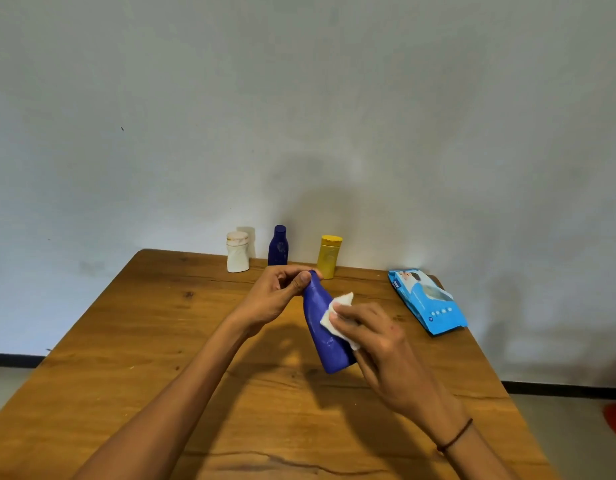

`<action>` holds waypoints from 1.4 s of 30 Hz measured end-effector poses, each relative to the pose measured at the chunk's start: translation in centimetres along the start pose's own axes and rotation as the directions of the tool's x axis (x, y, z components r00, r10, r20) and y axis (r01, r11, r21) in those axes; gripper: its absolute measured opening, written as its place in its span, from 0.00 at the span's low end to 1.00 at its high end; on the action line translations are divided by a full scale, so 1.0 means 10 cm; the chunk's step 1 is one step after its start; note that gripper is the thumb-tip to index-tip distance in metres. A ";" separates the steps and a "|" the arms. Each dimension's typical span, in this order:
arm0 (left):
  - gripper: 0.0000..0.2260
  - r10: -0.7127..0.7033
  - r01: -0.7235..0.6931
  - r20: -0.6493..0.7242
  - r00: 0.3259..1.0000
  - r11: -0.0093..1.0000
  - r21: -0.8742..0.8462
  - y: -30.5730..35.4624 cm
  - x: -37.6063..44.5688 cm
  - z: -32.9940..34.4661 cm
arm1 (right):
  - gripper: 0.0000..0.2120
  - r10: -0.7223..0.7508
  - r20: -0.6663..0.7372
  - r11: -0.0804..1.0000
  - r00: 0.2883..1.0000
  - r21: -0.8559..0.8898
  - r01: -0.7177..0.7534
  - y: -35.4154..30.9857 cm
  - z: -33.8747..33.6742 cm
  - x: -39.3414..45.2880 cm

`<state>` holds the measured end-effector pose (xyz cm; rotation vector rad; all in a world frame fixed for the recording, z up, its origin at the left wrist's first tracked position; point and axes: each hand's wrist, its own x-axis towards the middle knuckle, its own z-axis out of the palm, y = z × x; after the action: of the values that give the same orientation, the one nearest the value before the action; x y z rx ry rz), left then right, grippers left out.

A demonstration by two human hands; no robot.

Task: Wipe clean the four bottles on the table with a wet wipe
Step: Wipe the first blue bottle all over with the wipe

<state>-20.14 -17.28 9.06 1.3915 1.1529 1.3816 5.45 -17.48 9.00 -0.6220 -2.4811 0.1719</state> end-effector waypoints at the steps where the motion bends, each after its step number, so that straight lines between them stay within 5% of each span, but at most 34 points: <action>1: 0.17 -0.010 0.010 -0.019 1.000 1.000 -0.004 -0.02 -0.01 -0.02 | 0.28 0.007 0.015 1.000 1.000 -0.011 -0.007 -0.04 0.03 -0.08; 6: 0.14 -0.006 0.004 0.024 1.000 0.998 0.058 -0.07 -0.05 0.08 | 0.23 0.037 -0.016 0.999 0.999 -0.034 -0.037 -0.13 0.17 -0.16; 12: 0.15 -0.010 0.006 0.042 0.999 0.996 0.094 -0.03 -0.03 0.15 | 0.29 0.069 -0.111 0.997 0.991 -0.020 -0.072 -0.07 0.19 0.07; 17: 0.15 -0.027 0.023 0.032 0.999 0.993 0.117 -0.02 -0.04 0.06 | 0.25 -0.145 -0.029 0.984 0.989 -0.108 0.141 -0.10 0.17 -0.07; 22: 0.13 -0.054 0.046 0.046 0.997 0.989 0.142 0.02 -0.03 0.14 | 0.24 -0.100 -0.029 0.988 0.995 -0.124 0.095 -0.03 0.15 0.17; 28: 0.13 -0.083 0.067 0.063 0.995 0.973 0.221 0.00 -0.09 0.07 | 0.29 -0.326 0.233 0.911 0.916 -0.180 0.371 -0.06 0.08 -0.07; 34: 0.14 -0.079 0.054 0.101 0.992 0.972 0.230 -0.04 -0.09 0.16 | 0.30 -0.218 0.061 0.969 0.974 -0.104 0.224 0.03 0.12 0.10; 42: 0.13 -0.144 0.123 0.088 0.986 0.969 0.214 -0.13 -0.17 -0.06 | 0.23 -0.383 0.243 0.908 0.891 -0.080 0.412 -0.11 0.24 -0.26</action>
<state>-20.78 -18.67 7.44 1.4830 1.3265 1.1066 5.61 -19.63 5.97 -0.1331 -2.7929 -0.0858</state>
